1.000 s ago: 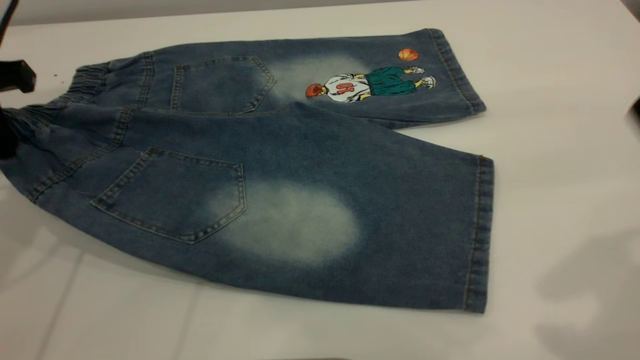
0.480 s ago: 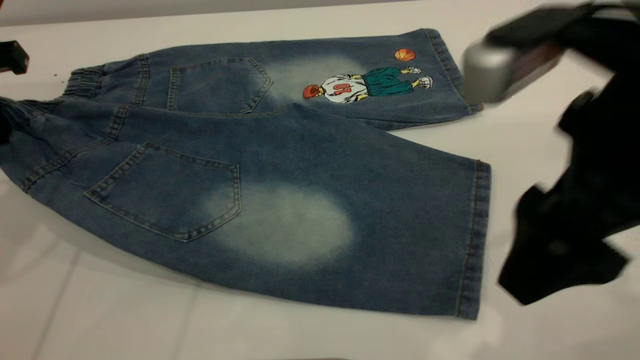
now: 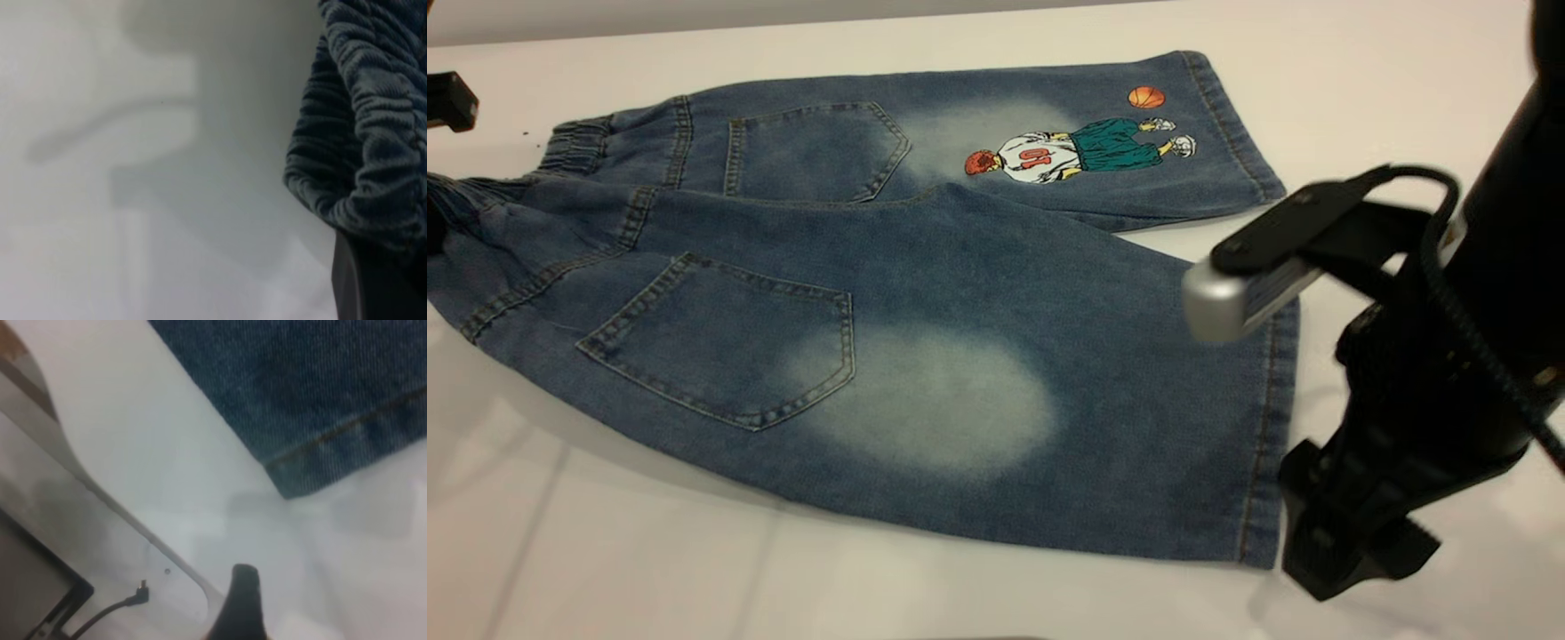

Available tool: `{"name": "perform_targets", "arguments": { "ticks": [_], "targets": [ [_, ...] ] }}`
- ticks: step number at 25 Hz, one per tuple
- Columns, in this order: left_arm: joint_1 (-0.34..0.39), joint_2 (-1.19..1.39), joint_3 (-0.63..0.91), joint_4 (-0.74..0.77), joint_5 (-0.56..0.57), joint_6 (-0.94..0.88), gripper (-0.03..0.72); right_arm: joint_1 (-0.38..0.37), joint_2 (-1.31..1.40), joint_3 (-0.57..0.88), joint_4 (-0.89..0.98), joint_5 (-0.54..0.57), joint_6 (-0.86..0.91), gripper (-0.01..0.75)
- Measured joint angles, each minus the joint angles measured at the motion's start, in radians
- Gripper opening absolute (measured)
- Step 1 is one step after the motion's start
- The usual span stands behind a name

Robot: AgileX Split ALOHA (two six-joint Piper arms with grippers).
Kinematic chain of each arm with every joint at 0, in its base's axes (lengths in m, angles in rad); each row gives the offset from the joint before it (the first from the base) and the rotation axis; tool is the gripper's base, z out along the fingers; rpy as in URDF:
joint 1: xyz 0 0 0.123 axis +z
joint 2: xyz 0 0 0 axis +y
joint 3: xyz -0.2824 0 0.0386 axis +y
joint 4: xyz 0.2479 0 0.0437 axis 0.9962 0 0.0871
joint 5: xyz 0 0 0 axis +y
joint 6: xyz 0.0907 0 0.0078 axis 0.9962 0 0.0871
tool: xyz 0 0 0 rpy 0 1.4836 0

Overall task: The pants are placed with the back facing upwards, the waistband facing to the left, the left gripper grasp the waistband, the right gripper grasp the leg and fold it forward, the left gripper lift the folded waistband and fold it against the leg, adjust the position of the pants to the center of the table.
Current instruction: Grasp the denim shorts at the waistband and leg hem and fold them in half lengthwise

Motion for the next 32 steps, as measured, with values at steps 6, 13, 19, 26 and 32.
{"name": "perform_targets", "arguments": {
  "ticks": [6, 13, 19, 26, 32],
  "targets": [
    [0.000, 0.000, 0.000, 0.000, 0.000, 0.000, 0.049, 0.084, 0.036, -0.001, 0.002, -0.093, -0.003, 0.573],
    [0.000, 0.000, 0.000, 0.000, 0.000, 0.000, 0.049, 0.089, 0.078, -0.002, 0.003, -0.170, -0.003, 0.573],
    [0.000, 0.000, -0.003, 0.000, 0.001, 0.001, 0.049, 0.089, 0.113, -0.002, 0.004, -0.198, -0.003, 0.571],
    [0.000, 0.000, -0.003, 0.000, 0.002, 0.002, 0.049, 0.089, 0.133, -0.002, 0.021, -0.235, -0.003, 0.453],
    [0.000, 0.000, -0.003, 0.000, 0.002, 0.002, 0.048, 0.089, 0.137, -0.002, 0.025, -0.247, -0.003, 0.206]
  ]
}}
